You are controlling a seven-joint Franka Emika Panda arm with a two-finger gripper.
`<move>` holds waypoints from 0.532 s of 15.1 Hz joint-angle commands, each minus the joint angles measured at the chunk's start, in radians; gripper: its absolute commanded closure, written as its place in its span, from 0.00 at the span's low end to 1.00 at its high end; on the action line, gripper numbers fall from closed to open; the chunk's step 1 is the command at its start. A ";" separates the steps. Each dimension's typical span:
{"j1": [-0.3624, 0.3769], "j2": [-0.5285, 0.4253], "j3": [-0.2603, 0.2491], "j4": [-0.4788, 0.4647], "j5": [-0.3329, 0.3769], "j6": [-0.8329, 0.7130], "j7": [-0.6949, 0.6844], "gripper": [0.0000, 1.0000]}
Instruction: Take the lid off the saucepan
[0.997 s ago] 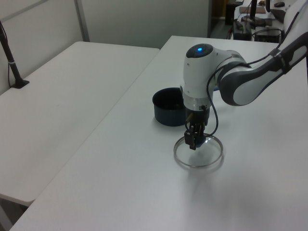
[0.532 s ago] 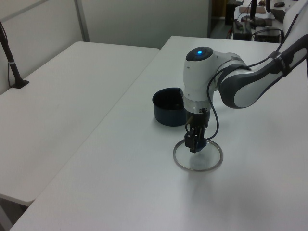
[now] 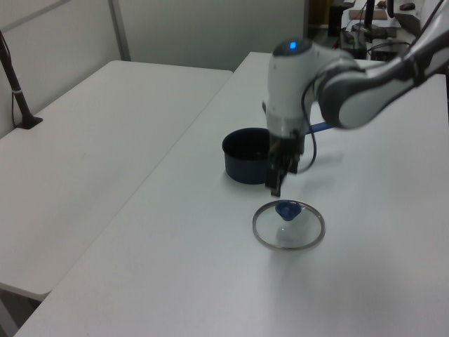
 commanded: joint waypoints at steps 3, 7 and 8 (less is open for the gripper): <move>-0.192 -0.206 0.023 0.052 0.026 -0.271 -0.276 0.00; -0.329 -0.292 0.018 0.052 0.026 -0.382 -0.408 0.00; -0.336 -0.294 0.011 0.054 0.023 -0.396 -0.411 0.00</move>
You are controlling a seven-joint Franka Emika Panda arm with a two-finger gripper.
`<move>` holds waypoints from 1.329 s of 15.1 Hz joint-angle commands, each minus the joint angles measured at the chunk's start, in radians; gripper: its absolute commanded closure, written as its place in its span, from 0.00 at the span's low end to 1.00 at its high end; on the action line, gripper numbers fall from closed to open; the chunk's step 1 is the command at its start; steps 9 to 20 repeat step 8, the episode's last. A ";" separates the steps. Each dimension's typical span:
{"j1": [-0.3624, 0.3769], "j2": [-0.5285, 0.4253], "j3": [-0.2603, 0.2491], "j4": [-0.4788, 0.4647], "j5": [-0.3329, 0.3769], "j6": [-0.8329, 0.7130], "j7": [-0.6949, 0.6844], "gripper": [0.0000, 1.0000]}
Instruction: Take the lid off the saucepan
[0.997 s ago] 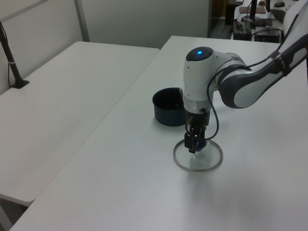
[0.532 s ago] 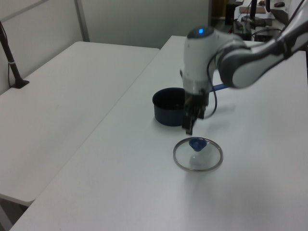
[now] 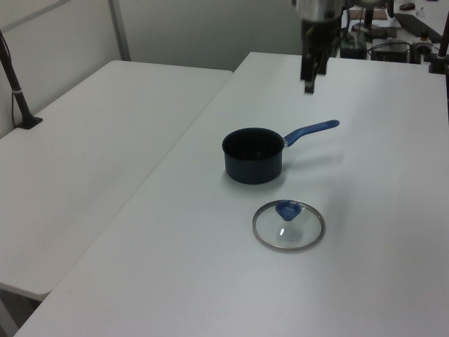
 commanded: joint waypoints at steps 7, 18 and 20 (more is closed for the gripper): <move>-0.110 -0.046 -0.003 -0.023 0.014 -0.050 -0.067 0.00; -0.110 -0.046 -0.003 -0.025 0.016 -0.047 -0.068 0.00; -0.110 -0.046 -0.003 -0.025 0.016 -0.047 -0.068 0.00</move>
